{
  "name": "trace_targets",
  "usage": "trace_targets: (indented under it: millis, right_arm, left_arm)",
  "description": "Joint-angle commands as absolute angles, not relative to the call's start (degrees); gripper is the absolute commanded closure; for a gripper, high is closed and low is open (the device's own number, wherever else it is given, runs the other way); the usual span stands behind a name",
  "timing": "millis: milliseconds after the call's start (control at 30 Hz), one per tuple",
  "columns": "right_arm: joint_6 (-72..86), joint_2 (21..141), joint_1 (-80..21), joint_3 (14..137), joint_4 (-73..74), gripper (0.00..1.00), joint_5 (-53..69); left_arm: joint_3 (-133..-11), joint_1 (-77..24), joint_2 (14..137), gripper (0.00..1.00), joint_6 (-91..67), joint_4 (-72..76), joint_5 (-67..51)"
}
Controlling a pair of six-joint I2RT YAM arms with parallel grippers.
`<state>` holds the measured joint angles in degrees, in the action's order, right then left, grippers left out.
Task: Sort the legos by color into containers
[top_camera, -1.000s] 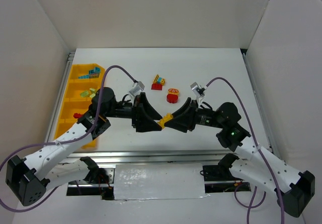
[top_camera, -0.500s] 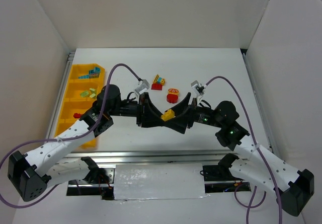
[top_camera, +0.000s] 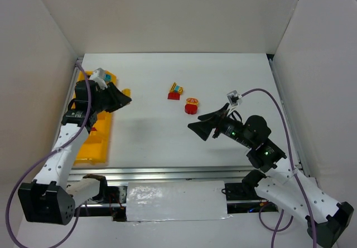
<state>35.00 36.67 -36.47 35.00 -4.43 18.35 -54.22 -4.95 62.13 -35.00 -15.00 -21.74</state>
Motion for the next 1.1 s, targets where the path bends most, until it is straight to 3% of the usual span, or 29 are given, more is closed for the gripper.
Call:
trace_targets:
  millis: [0, 167, 300, 700, 1067]
  right_arm:
    - [32.87, 35.6, -36.04, 35.68, -2.02, 0.0, 15.38]
    - [33.05, 34.89, -35.95, 34.37, -2.46, 0.0, 16.17]
    - [33.05, 34.45, -36.04, 33.75, -2.29, 0.0, 16.43]
    - [32.87, 33.13, -36.12, 32.43, -1.41, 0.0, 16.44]
    - [33.05, 33.4, -36.12, 32.43, -1.5, 0.0, 17.05]
  left_arm:
    - [-54.94, -0.28, 59.33, 1.0, -40.06, -23.81, -3.37]
    - [-51.33, 6.05, 56.08, 1.0, -46.92, -29.43, 14.54]
    - [-49.05, 10.45, 56.86, 1.0, -49.22, -30.67, 20.91]
    - [-47.99, 19.5, 63.11, 1.0, -47.55, -26.64, 13.81]
    - [-46.67, 19.78, 63.28, 1.0, -47.11, -25.84, 12.57]
